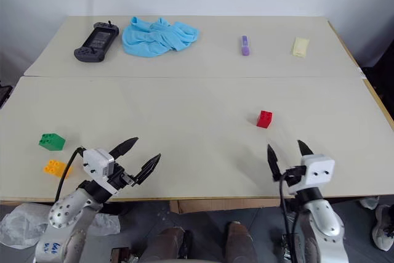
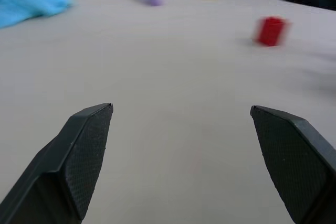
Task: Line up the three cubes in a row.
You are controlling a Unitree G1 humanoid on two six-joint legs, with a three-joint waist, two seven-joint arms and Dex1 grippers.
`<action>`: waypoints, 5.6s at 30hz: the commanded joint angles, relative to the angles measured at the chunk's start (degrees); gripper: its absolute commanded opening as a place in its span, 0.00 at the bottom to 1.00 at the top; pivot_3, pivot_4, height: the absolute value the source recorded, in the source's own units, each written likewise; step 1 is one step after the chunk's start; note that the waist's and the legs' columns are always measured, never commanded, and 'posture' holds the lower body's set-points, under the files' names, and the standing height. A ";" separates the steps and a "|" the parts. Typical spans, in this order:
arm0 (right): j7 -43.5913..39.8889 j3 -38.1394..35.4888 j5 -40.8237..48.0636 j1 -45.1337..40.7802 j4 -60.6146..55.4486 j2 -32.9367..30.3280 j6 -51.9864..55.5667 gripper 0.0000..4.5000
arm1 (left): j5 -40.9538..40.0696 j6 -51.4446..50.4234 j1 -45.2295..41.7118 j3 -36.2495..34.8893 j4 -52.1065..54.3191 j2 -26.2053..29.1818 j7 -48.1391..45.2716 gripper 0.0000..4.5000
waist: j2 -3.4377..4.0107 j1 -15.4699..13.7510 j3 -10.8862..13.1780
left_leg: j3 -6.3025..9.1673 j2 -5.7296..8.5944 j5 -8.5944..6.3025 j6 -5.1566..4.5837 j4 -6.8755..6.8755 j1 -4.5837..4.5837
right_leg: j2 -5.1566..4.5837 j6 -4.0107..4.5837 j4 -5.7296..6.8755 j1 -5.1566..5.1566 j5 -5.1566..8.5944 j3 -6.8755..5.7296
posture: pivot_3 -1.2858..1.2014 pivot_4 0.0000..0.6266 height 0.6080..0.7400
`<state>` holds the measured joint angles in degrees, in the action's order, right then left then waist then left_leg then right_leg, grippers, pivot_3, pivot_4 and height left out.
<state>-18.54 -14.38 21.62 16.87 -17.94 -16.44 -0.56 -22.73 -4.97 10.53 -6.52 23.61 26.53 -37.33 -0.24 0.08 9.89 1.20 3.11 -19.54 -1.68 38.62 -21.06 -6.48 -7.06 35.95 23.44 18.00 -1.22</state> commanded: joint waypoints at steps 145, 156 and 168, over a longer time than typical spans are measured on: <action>-57.50 19.14 9.67 -42.04 12.35 -8.44 5.84 0.99 | -25.79 -50.49 -2.91 -36.03 -10.46 24.24 33.26 1.00 | -0.05 1.46 -0.02 | 0.12 -0.20 -0.57 -0.10 0.07 -0.08 | 0.15 0.19 0.00 0.00 0.03 -0.32 | 0.52 0.24 1.00; -55.36 20.06 9.61 -40.21 9.22 -8.47 6.12 1.00 | -17.67 -50.30 -6.12 -31.75 -16.46 25.51 26.54 0.86 | -0.04 1.35 -0.01 | 0.12 -0.19 -0.56 -0.09 0.15 -0.09 | 0.14 0.19 0.02 -0.02 0.03 -0.32 | 0.52 0.24 1.00; -54.04 19.70 9.55 -39.29 8.10 -8.99 6.45 1.00 | -13.69 -40.53 -8.83 -34.92 -19.05 25.31 14.15 0.33 | -0.04 1.36 -0.01 | 0.12 -0.20 -0.56 -0.09 0.17 -0.11 | 0.13 0.19 0.02 0.00 0.03 -0.34 | 0.52 0.24 1.00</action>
<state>-72.77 6.22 30.27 -22.77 -7.77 -24.95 6.30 -37.26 -49.47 1.47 -38.40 3.82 50.64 -19.76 -0.29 1.44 9.88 1.33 2.91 -20.11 -1.77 38.78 -21.18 -6.36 -6.87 35.96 23.43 18.03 -1.58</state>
